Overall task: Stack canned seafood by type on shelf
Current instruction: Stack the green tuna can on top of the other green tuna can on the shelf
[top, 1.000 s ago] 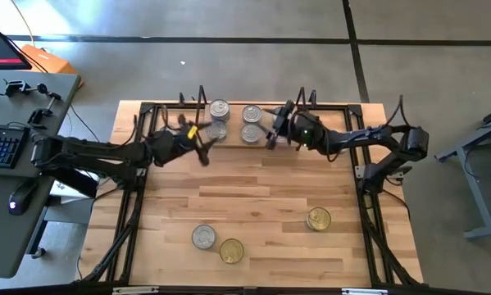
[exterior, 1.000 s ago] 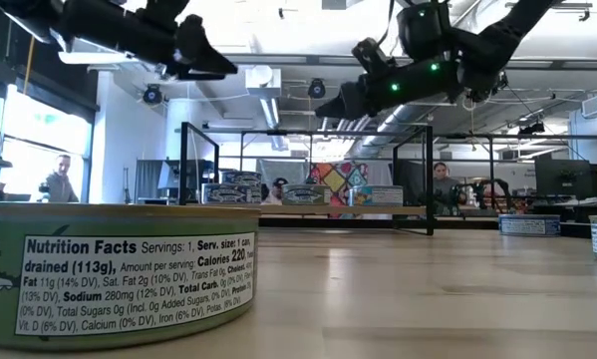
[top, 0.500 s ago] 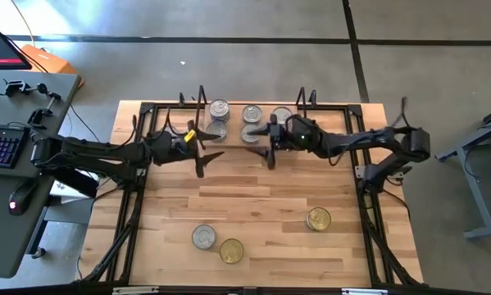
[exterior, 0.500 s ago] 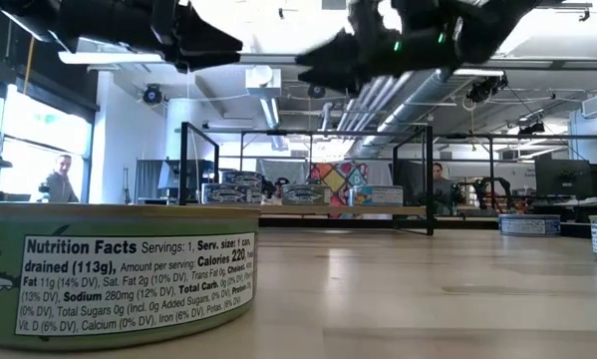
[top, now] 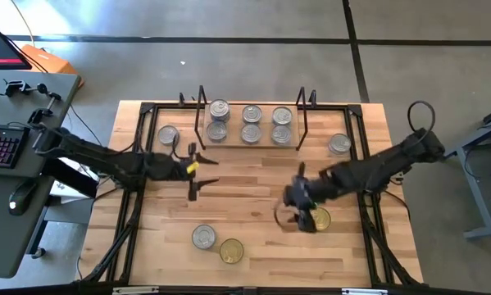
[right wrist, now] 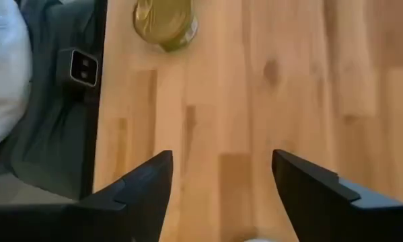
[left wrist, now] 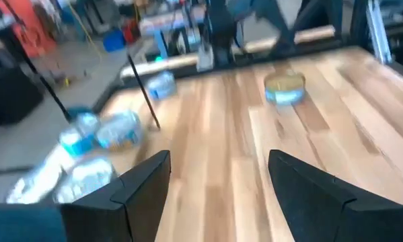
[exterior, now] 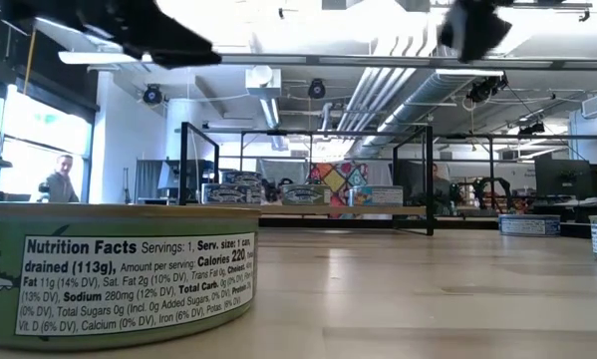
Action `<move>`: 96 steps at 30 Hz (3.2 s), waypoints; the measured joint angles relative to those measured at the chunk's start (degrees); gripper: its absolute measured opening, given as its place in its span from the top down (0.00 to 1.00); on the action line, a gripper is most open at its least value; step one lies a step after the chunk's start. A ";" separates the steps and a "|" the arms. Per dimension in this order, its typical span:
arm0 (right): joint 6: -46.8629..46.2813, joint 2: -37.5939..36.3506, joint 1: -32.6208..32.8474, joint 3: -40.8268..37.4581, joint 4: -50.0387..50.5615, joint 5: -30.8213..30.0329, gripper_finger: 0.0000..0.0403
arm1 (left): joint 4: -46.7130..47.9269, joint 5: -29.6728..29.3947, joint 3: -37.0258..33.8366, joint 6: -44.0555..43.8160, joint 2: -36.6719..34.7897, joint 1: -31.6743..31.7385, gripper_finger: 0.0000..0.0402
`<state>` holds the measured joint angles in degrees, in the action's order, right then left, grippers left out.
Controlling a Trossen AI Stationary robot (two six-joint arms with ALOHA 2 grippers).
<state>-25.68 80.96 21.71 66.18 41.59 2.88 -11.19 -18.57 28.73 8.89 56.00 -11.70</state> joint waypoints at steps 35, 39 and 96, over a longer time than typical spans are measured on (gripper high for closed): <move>-17.72 0.00 -11.26 -23.77 -30.13 -13.83 1.00 | 2.44 -10.53 -0.02 -3.63 0.03 -4.33 0.40; -24.81 0.00 -8.62 -20.53 -13.92 -13.21 1.00 | 2.40 -9.78 0.00 -4.30 1.21 -4.33 0.40; -3.59 18.10 -15.61 -20.12 -59.49 -11.25 1.00 | 4.59 12.35 8.02 -9.02 35.96 9.93 0.99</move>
<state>-29.26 99.06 6.10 46.06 -17.90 -8.37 -6.60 -6.22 36.75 -0.13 91.97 -1.77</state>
